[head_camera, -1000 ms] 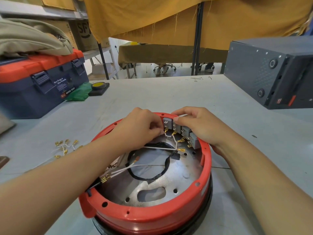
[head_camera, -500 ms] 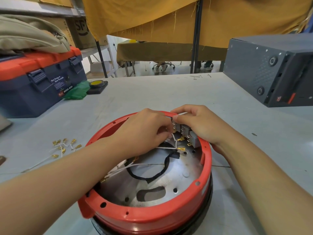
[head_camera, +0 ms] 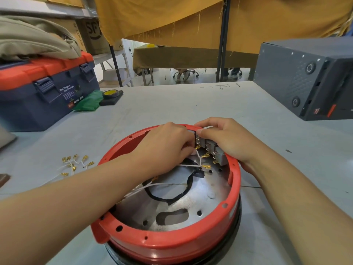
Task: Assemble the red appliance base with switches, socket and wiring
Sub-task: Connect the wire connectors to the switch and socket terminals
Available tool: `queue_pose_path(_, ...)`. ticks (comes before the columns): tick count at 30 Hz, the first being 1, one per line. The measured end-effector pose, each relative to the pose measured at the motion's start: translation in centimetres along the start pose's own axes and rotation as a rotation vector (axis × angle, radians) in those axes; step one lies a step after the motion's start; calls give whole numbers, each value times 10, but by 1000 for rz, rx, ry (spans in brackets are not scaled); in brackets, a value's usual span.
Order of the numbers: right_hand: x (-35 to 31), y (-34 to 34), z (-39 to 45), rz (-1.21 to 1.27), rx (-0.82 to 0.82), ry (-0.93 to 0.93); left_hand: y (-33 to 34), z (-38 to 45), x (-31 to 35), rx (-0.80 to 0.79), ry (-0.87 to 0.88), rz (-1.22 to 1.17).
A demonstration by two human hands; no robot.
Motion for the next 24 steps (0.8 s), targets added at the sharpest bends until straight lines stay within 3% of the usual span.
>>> queue_pose_path(8,1,3,-1,22,-79,34,-11,-6,7,93,43,-137)
queue_pose_path(24,2,4,0,-15,-51,23,2,-1,14,7,-21,-248)
Point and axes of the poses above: each hand's wrist, its own z-axis towards the middle knuckle, its own y-axis out of the palm, x = y × z, the point moved 9 cm from there along z, towards the middle knuckle, and after that the axes turned 12 degrees about y, right-handed, at the moved point
